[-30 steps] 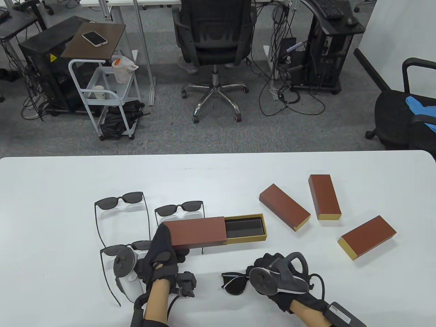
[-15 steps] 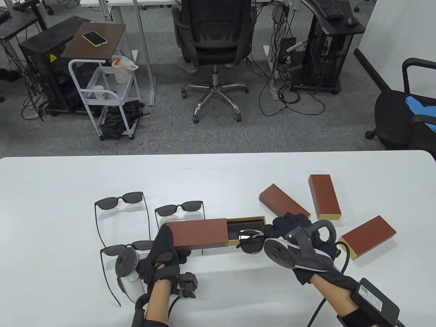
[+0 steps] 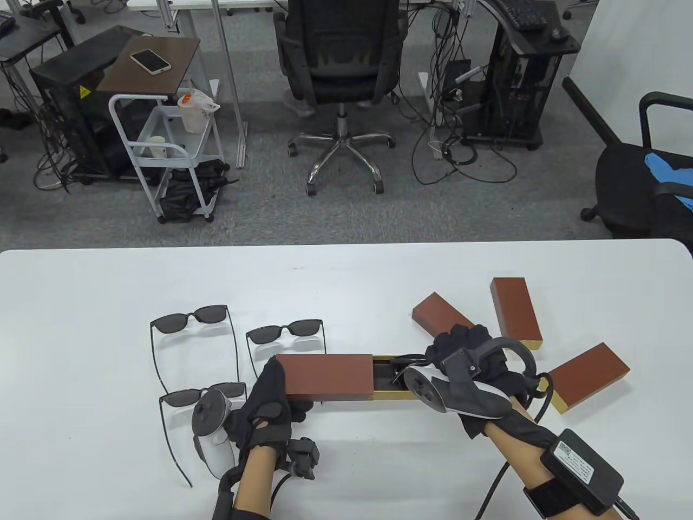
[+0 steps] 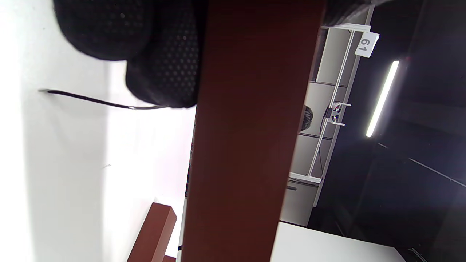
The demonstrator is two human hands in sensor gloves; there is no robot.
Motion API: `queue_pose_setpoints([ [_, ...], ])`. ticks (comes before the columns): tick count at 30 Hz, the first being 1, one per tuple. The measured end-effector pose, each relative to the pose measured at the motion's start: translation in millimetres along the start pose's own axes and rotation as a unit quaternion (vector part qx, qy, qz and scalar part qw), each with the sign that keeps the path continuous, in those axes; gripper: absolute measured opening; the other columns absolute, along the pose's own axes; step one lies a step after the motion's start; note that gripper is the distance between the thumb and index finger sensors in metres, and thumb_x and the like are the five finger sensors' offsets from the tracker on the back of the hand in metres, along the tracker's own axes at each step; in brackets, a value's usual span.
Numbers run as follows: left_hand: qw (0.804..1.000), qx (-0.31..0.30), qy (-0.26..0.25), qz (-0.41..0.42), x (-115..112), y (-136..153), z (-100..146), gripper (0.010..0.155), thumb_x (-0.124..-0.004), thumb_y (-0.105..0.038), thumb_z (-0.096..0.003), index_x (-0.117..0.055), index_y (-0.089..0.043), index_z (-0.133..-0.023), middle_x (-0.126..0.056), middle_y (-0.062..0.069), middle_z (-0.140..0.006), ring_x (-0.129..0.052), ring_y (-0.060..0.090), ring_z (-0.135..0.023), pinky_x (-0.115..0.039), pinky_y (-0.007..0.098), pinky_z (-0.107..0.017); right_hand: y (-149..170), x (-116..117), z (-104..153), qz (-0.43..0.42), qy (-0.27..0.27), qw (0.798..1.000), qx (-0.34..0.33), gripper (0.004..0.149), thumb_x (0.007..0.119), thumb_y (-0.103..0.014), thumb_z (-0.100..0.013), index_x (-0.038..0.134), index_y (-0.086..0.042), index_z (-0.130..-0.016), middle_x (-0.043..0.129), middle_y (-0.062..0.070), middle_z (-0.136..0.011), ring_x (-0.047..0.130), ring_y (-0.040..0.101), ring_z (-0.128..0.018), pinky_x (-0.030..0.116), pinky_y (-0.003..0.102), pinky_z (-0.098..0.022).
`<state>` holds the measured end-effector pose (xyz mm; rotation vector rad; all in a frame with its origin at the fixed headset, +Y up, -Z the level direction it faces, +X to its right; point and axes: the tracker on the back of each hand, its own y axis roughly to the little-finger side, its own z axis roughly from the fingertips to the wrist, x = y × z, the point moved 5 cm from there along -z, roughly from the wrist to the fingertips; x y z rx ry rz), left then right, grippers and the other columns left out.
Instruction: Slide to open storage boxes and store sunglasses
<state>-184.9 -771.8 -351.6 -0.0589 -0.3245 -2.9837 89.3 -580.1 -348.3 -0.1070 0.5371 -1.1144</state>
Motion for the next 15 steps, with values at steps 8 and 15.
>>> queue_pose_setpoints([
  [8, 0.999, 0.0, 0.04, -0.005, -13.5, -0.6, -0.3, 0.075, -0.054, -0.063, -0.0528, -0.046, -0.018, -0.113, -0.089, 0.01, -0.079, -0.098, 0.023, -0.051, -0.082, 0.044, -0.039, -11.7, 3.2, -8.5, -0.027, -0.035, 0.999, -0.011, 0.037, 0.094, -0.034, -0.026, 0.096, -0.03, -0.062, 0.099, 0.003, -0.062, 0.095, 0.027, -0.053, 0.079, 0.048, -0.047],
  [15, 0.998, 0.001, 0.066, -0.007, -21.8, 0.5, -1.8, 0.075, -0.054, -0.063, -0.0528, -0.045, -0.018, -0.113, -0.089, 0.01, -0.079, -0.097, 0.023, -0.052, -0.082, 0.044, -0.04, -14.6, 5.9, -14.5, -0.071, -0.052, 0.996, -0.01, 0.037, 0.095, -0.034, -0.024, 0.097, -0.031, -0.06, 0.101, 0.001, -0.06, 0.096, 0.025, -0.051, 0.08, 0.047, -0.046],
])
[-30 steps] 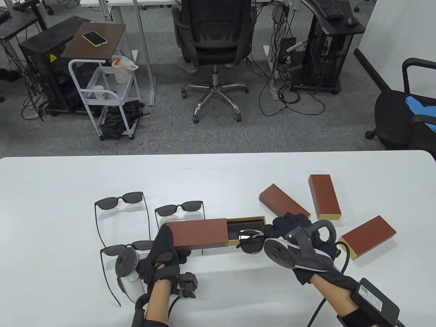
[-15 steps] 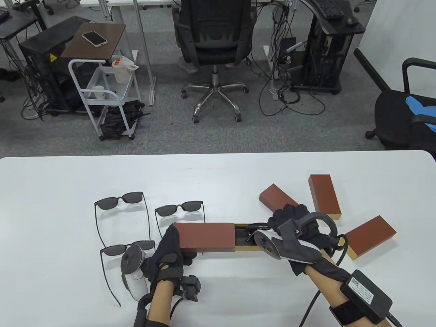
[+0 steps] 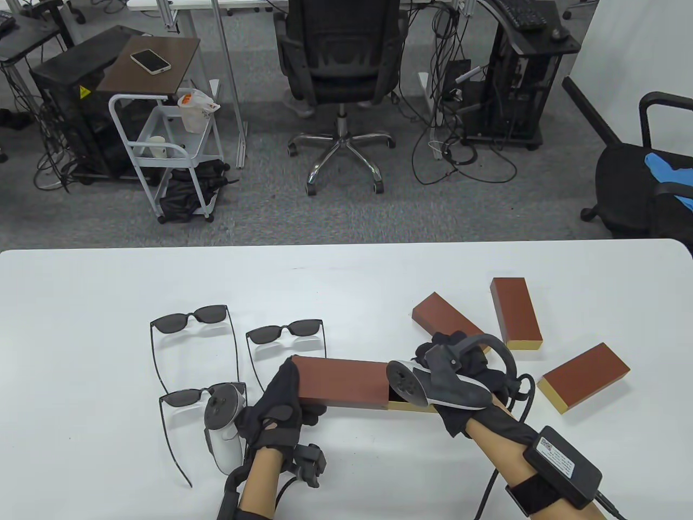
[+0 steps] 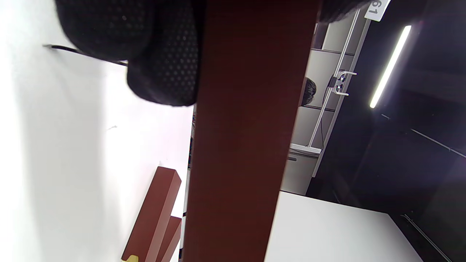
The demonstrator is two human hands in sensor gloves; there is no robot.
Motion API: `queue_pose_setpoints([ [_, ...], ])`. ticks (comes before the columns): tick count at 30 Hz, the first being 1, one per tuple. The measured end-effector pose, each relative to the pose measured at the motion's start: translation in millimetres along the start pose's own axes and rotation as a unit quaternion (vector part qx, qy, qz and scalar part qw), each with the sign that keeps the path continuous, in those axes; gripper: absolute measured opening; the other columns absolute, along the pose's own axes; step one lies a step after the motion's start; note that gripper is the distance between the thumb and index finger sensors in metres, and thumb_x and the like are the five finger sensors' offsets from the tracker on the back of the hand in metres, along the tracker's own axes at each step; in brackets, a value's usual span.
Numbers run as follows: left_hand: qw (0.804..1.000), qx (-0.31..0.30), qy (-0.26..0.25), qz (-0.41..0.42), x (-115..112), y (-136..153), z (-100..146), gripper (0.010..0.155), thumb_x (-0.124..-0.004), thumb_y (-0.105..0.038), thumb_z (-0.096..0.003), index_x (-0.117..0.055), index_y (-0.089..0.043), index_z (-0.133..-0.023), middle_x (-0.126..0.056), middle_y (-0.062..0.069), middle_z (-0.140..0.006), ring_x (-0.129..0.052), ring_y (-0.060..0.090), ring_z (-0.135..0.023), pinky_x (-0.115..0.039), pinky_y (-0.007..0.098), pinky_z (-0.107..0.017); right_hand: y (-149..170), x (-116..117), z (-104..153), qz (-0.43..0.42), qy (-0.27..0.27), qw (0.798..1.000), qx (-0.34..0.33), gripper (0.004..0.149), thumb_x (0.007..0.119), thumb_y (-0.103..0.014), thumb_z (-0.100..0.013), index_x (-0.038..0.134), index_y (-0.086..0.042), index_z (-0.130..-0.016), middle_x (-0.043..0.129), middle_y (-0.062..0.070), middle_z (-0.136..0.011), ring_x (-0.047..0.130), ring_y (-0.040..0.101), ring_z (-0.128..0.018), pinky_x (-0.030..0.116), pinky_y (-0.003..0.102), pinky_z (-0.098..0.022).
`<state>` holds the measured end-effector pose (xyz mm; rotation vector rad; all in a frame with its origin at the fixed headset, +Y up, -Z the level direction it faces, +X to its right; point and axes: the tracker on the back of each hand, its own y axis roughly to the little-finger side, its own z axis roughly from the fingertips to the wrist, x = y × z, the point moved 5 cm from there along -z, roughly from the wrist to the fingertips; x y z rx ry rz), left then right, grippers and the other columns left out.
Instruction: Slide to open storage boxes and store sunglasses
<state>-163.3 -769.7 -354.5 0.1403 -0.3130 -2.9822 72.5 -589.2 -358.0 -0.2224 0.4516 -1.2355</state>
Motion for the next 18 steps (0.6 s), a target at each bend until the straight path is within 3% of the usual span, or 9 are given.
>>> queue_pose_setpoints([
  [11, 1.0, 0.006, 0.019, 0.007, -5.0, 0.2, 0.0, 0.075, -0.052, -0.062, -0.0529, -0.042, -0.018, -0.113, -0.087, 0.01, -0.081, -0.096, 0.023, -0.053, -0.082, 0.045, -0.041, -1.8, 5.1, -5.0, -0.051, 0.003, 0.999, 0.009, 0.037, 0.096, -0.036, -0.022, 0.098, -0.032, -0.059, 0.102, 0.0, -0.057, 0.098, 0.024, -0.048, 0.082, 0.046, -0.044],
  [18, 1.0, 0.014, -0.001, 0.013, -0.2, 7.9, 0.6, 0.075, -0.052, -0.062, -0.053, -0.041, -0.018, -0.113, -0.086, 0.01, -0.081, -0.096, 0.023, -0.054, -0.081, 0.045, -0.042, 1.0, 13.3, -7.1, -0.076, 0.02, 0.997, 0.021, 0.038, 0.096, -0.038, -0.022, 0.097, -0.031, -0.06, 0.103, 0.002, -0.058, 0.1, 0.025, -0.048, 0.083, 0.046, -0.043],
])
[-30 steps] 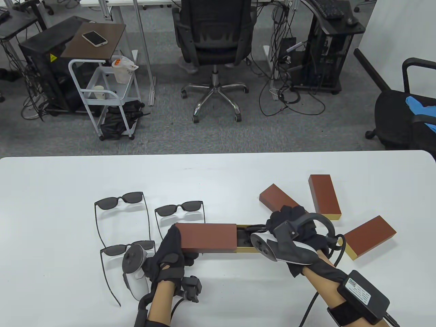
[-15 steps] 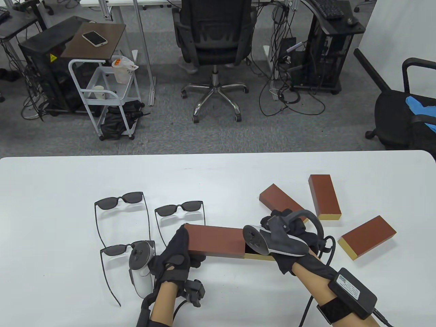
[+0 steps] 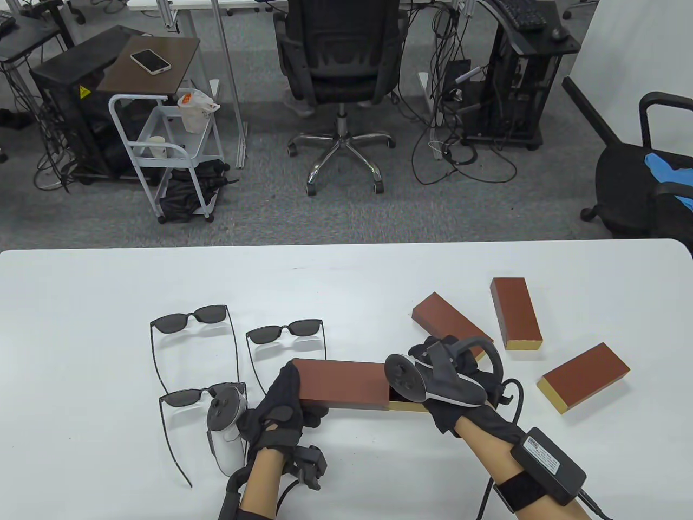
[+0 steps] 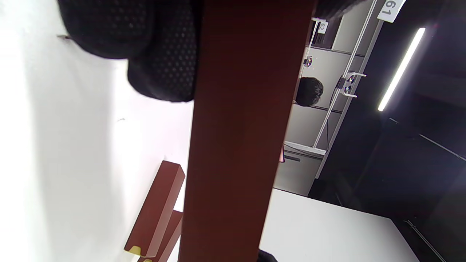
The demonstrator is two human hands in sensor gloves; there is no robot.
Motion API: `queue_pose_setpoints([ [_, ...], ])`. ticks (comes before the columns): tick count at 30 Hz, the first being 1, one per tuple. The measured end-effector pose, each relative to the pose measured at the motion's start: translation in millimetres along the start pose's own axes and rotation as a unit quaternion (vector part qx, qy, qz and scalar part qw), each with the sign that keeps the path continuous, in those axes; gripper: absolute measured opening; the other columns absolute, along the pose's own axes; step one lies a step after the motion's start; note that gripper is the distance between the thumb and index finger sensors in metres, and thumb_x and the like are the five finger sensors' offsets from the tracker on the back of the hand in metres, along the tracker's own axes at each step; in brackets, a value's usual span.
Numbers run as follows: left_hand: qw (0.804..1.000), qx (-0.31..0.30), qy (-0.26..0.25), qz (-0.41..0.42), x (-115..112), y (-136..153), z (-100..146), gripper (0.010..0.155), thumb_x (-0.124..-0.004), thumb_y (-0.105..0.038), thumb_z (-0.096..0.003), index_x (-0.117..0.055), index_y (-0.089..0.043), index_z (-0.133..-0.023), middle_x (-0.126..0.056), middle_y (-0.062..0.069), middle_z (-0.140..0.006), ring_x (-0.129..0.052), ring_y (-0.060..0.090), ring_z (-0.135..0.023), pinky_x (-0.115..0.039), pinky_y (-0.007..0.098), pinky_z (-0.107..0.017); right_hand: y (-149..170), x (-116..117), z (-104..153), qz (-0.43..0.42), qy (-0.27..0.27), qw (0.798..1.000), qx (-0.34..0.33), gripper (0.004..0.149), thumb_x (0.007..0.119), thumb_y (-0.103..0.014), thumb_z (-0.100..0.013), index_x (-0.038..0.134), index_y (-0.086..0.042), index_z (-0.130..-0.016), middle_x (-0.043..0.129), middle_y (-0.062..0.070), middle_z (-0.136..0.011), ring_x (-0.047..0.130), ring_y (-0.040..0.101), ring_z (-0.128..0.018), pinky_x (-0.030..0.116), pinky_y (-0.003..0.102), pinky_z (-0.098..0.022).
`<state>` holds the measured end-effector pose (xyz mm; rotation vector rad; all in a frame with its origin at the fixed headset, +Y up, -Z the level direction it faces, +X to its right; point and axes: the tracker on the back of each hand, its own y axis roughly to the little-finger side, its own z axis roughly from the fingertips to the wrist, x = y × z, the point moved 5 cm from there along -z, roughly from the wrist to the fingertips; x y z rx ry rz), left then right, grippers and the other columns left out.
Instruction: Slide to open storage boxes and store sunglasses
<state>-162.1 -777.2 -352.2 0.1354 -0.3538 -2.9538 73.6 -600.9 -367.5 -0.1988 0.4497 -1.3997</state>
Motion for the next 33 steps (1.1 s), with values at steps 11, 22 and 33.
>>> queue_pose_setpoints([
  [11, 1.0, -0.003, -0.012, 0.001, 6.2, 1.0, -1.0, 0.075, -0.049, -0.062, -0.0527, -0.038, -0.02, -0.114, -0.084, 0.008, -0.084, -0.095, 0.022, -0.057, -0.081, 0.044, -0.044, 55.6, -11.3, 10.4, -0.183, 0.052, 0.978, 0.079, 0.044, 0.088, -0.036, -0.031, 0.087, -0.031, -0.074, 0.094, 0.003, -0.078, 0.094, 0.029, -0.068, 0.079, 0.048, -0.052],
  [22, 0.999, -0.012, 0.003, 0.032, 6.0, 1.8, -1.7, 0.075, -0.047, -0.063, -0.0523, -0.033, -0.022, -0.115, -0.081, 0.007, -0.088, -0.093, 0.022, -0.062, -0.079, 0.044, -0.047, 118.1, 97.5, 40.3, -0.565, 0.026, 0.785, 0.251, 0.065, 0.077, -0.059, -0.033, 0.07, -0.026, -0.089, 0.073, 0.016, -0.095, 0.09, 0.04, -0.069, 0.083, 0.047, -0.042],
  [33, 1.0, 0.0, 0.009, 0.008, 1.8, 6.4, -1.5, 0.075, -0.048, -0.061, -0.0523, -0.032, -0.022, -0.115, -0.079, 0.01, -0.089, -0.091, 0.025, -0.064, -0.077, 0.047, -0.049, 117.8, 144.3, 58.2, -0.63, 0.067, 0.708, 0.311, 0.049, 0.082, -0.045, -0.035, 0.082, -0.024, -0.079, 0.086, 0.017, -0.081, 0.099, 0.032, -0.053, 0.088, 0.041, -0.034],
])
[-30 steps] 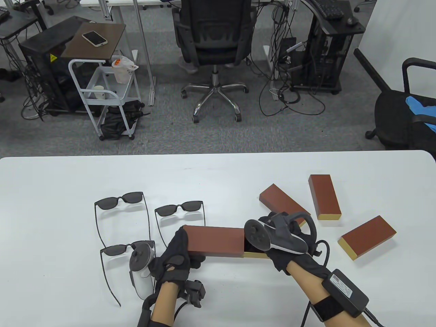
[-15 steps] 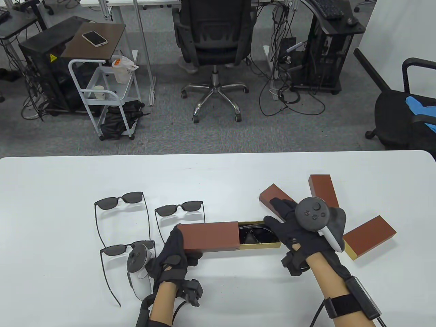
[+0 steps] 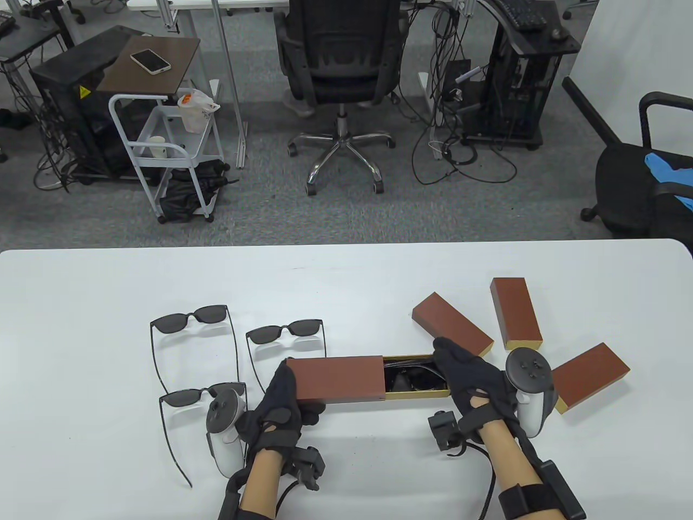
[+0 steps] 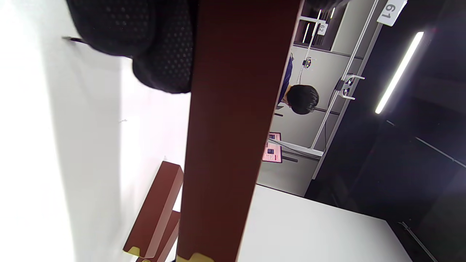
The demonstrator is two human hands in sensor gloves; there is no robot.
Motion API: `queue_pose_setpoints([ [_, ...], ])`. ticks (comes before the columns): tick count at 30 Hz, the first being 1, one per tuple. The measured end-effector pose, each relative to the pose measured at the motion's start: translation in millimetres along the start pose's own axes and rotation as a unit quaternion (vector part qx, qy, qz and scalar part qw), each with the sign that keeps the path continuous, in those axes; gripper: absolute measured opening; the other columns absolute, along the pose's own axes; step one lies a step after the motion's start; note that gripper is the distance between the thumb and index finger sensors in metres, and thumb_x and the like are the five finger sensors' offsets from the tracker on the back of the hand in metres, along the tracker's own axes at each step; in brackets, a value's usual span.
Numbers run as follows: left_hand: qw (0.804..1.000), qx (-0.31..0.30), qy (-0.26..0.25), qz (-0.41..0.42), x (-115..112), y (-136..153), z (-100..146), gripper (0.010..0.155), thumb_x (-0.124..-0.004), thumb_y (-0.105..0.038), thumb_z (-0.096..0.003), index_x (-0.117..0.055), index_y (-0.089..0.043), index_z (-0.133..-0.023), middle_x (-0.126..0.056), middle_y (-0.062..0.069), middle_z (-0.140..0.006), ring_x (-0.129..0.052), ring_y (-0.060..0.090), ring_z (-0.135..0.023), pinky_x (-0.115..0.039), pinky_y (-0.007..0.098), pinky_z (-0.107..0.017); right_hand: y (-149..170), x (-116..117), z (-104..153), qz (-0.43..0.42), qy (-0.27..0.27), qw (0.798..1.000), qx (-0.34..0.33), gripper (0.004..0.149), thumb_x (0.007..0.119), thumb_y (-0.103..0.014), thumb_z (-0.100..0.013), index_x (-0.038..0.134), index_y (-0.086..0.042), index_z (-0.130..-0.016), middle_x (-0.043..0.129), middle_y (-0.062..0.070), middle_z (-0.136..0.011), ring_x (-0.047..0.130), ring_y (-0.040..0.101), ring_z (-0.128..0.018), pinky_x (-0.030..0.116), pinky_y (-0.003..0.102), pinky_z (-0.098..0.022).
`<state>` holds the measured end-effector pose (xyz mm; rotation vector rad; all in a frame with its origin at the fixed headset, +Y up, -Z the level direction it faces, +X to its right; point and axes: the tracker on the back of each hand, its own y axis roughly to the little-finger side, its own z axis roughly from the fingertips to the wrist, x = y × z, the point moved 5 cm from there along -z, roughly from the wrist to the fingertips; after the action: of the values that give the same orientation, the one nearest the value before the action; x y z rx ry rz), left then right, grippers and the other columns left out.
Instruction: Slide to open storage boxes and store sunglasses
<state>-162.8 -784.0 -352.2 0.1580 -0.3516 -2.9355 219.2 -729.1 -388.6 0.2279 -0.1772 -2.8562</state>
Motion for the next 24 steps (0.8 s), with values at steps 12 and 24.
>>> queue_pose_setpoints([
  [12, 1.0, -0.003, 0.0, -0.011, -0.7, -2.6, -0.4, 0.075, -0.047, -0.062, -0.0524, -0.032, -0.023, -0.115, -0.079, 0.008, -0.09, -0.091, 0.024, -0.064, -0.078, 0.046, -0.049, -5.2, -0.4, 10.8, -0.003, 0.022, 0.998, -0.062, 0.051, 0.08, -0.044, -0.036, 0.075, -0.026, -0.084, 0.084, 0.014, -0.084, 0.098, 0.033, -0.057, 0.088, 0.043, -0.04],
  [24, 0.999, 0.006, 0.036, -0.001, -27.6, -10.6, 0.3, 0.076, -0.045, -0.061, -0.053, -0.027, -0.02, -0.114, -0.077, 0.008, -0.093, -0.092, 0.025, -0.067, -0.079, 0.045, -0.049, -16.6, 48.3, 22.4, -0.125, -0.157, 0.972, -0.122, 0.084, 0.058, -0.071, -0.035, 0.028, -0.023, -0.099, 0.025, 0.011, -0.107, 0.038, 0.037, -0.098, 0.049, 0.049, -0.07],
])
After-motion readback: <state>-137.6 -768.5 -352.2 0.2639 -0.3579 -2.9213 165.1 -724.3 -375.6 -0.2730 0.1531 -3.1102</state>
